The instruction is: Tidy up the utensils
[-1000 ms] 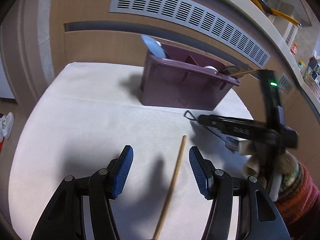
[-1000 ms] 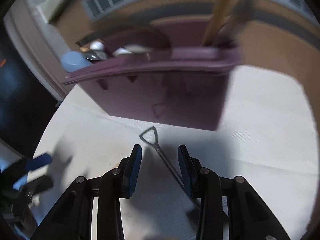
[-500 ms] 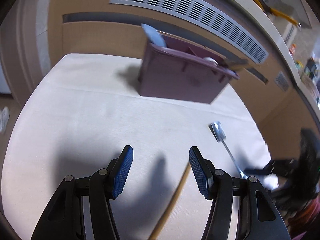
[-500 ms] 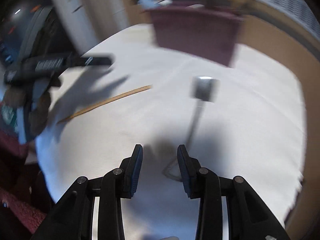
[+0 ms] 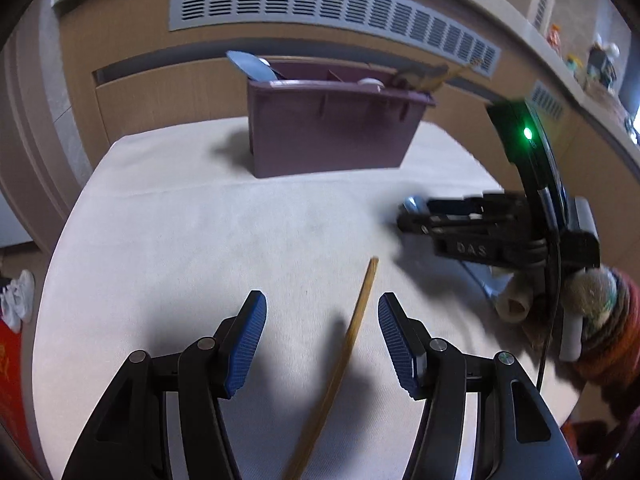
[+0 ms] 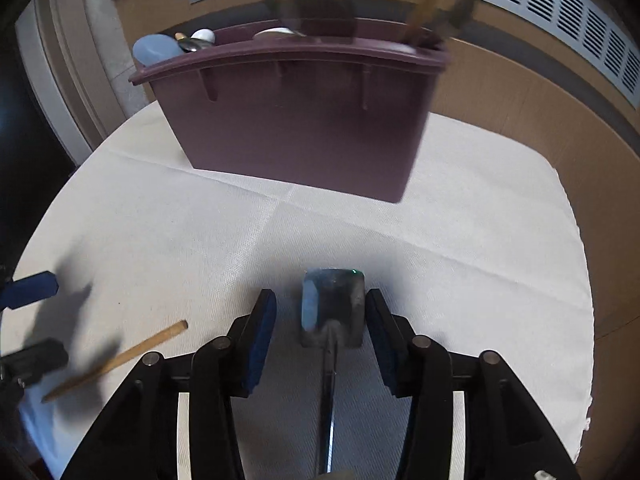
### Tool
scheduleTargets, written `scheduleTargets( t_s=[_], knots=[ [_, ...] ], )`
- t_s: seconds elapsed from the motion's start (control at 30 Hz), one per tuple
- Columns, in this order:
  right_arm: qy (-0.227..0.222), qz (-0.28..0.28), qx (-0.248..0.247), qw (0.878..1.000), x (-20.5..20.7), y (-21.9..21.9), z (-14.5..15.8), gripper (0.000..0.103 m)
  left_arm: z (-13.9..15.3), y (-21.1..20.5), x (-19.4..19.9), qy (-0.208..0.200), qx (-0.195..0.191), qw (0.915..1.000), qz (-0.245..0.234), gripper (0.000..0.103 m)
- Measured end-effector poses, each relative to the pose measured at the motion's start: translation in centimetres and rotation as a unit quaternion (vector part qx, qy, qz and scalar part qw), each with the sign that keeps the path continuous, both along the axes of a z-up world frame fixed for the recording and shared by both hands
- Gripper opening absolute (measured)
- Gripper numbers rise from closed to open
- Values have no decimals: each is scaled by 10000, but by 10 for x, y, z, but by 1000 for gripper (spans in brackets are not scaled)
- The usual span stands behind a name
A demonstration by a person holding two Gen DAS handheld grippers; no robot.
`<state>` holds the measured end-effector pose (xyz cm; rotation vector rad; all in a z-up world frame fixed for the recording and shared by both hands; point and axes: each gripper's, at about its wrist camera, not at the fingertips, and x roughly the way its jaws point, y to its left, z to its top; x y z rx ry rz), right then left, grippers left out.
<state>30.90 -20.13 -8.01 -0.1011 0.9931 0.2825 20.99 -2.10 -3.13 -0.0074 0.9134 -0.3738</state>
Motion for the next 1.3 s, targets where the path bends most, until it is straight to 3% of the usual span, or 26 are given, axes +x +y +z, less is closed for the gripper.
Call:
scheduleTargets(
  t_s=[0.03, 0.07, 0.33, 0.4, 0.47, 0.6, 0.8, 0.87, 0.93, 1.03, 1.13, 1.17, 1.3],
  knots=[
    [-21, 24, -11, 10000, -2, 2, 2, 32, -1, -1, 0, 23, 24, 10000, -22, 59],
    [-40, 74, 13, 10000, -5, 2, 3, 30, -2, -2, 0, 35, 34, 10000, -32, 59],
    [-388, 89, 365, 9985, -47, -36, 34, 30, -9, -13, 3, 317, 315, 9982, -393, 59],
    [-461, 70, 415, 9980, -56, -45, 40, 30, -13, -17, 5, 470, 401, 9966, -552, 55],
    [-520, 40, 472, 9975, -65, -48, 45, 30, -18, -20, 6, 581, 559, 9949, -614, 42],
    [-628, 55, 621, 9961, -72, -56, 49, 30, -28, -25, 18, 873, 879, 9903, -631, 37],
    [-694, 73, 761, 9947, -78, -57, 48, 30, -27, -44, 25, 1075, 1171, 9817, -1050, 27],
    [-700, 51, 835, 9940, -79, -58, 46, 30, -26, -48, 26, 1177, 1188, 9794, -1133, 17],
    [-720, 4, 866, 9936, -82, -60, 44, 30, -26, -49, 27, 1234, 1170, 9791, -1116, 14],
    [-739, -60, 917, 9930, -82, -63, 42, 30, -26, -47, 27, 1214, 1045, 9822, -986, 7],
    [-804, -140, 1023, 9914, -85, -66, 45, 30, -15, -37, 26, 1153, 421, 9896, -746, 6],
    [-853, -162, 1043, 9907, -86, -67, 47, 30, -4, -31, 22, 984, 31, 9933, -606, 6],
    [-1045, -177, 1046, 9888, -91, -67, 61, 30, 33, -16, 6, 266, -652, 9973, -224, 6]
  ],
)
